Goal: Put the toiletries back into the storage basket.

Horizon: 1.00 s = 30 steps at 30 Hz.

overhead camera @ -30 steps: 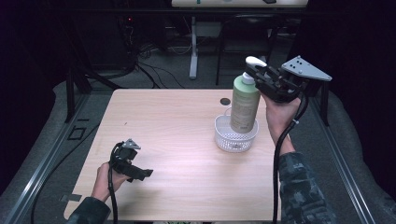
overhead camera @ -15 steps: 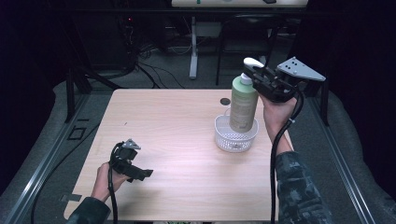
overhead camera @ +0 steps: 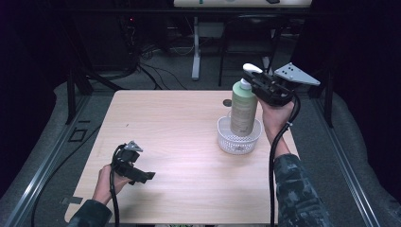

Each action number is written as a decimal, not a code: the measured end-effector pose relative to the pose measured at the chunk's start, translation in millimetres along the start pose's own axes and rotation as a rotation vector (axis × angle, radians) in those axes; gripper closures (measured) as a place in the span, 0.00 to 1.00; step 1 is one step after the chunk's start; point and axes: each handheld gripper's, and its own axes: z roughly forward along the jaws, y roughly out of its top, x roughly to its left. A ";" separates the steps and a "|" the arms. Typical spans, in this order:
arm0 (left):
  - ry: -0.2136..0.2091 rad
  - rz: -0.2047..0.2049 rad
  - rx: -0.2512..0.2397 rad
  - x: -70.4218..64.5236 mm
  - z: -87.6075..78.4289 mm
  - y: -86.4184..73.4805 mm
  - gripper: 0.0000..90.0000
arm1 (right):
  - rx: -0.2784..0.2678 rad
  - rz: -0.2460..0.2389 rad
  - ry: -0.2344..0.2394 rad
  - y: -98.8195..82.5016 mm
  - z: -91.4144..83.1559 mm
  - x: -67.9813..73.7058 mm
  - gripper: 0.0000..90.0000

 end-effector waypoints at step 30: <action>-0.003 0.000 0.001 0.2 0.2 0.2 0.00 | 0.057 0.054 -0.019 -53.2 6.8 -14.6 0.74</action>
